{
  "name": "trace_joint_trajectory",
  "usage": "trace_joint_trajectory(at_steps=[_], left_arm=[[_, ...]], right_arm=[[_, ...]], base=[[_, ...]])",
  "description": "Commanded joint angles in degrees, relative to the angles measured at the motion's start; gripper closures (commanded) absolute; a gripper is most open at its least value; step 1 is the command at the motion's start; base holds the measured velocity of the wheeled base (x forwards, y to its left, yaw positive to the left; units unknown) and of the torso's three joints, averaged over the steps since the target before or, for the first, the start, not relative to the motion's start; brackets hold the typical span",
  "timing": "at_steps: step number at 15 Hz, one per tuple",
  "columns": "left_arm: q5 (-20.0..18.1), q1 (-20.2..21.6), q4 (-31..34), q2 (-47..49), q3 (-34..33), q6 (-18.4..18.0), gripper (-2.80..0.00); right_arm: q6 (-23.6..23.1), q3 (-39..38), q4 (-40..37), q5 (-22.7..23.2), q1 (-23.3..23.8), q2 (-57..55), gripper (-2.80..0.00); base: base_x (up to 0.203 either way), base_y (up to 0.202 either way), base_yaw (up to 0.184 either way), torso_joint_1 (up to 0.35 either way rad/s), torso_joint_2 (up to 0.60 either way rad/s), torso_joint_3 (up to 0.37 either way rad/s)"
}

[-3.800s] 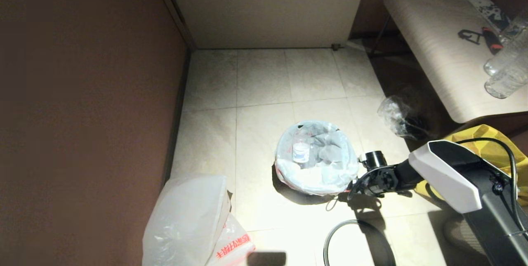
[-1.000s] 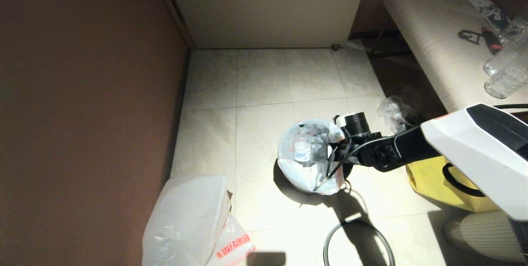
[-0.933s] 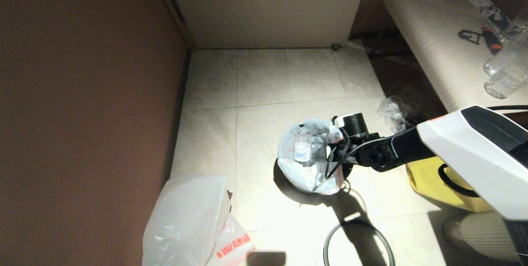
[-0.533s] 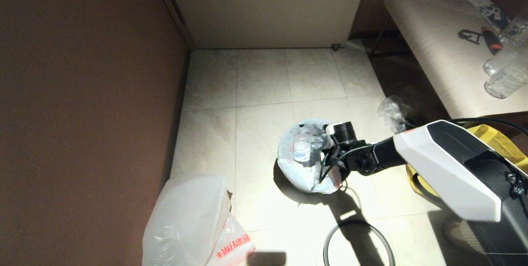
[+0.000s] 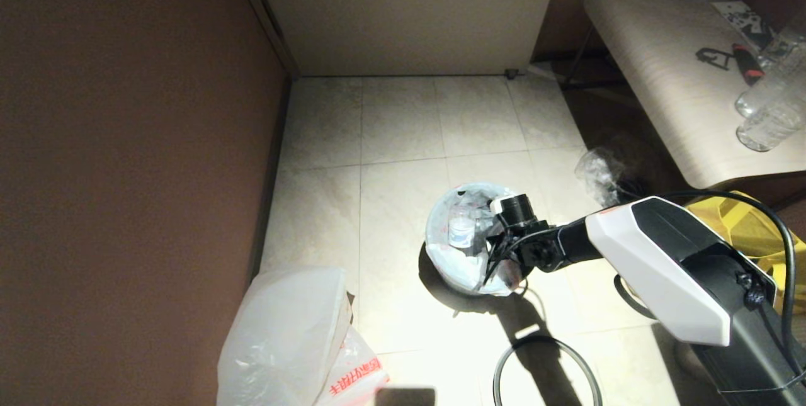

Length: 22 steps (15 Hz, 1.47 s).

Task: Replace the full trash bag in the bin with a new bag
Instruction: Place the trash bag on the floor

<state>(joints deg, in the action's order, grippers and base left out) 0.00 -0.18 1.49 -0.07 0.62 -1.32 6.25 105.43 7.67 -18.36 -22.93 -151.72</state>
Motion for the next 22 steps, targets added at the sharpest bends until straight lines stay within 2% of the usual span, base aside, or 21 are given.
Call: trace_joint_trajectory(at_steps=[1,9,11,15,18,22], left_arm=[[0.0,0.01,0.01,-0.01,-0.01,0.0,0.0],[0.09,0.01,0.01,-0.01,-0.01,0.0,0.0],[0.06,0.01,0.01,0.02,-0.01,0.0,0.0],[0.01,0.01,0.01,0.07,-0.01,0.0,0.0],[0.0,0.01,0.01,0.07,-0.01,0.0,0.0],[0.03,0.01,0.01,0.0,-0.01,0.0,0.0]], right_arm=[[0.18,1.94,0.15,0.15,-0.08,-1.74,0.0],[0.51,-1.41,0.08,0.08,-3.08,5.88,0.0],[0.44,-0.14,0.1,0.11,-3.96,4.39,0.0],[-0.28,7.67,-2.68,0.18,-5.64,-2.02,0.0],[-3.87,7.95,-2.58,0.26,-5.67,-4.78,0.0],[-0.98,7.22,-3.1,0.15,-5.86,-1.08,0.0]], base=[[0.0,0.0,0.0,0.0,0.0,0.0],[0.0,0.0,0.0,0.0,0.0,0.0],[0.0,0.0,0.0,0.0,0.0,0.0],[0.0,0.0,0.0,0.0,0.0,0.0],[0.0,0.0,0.0,0.0,0.0,0.0],[0.0,0.0,0.0,0.0,0.0,0.0]])
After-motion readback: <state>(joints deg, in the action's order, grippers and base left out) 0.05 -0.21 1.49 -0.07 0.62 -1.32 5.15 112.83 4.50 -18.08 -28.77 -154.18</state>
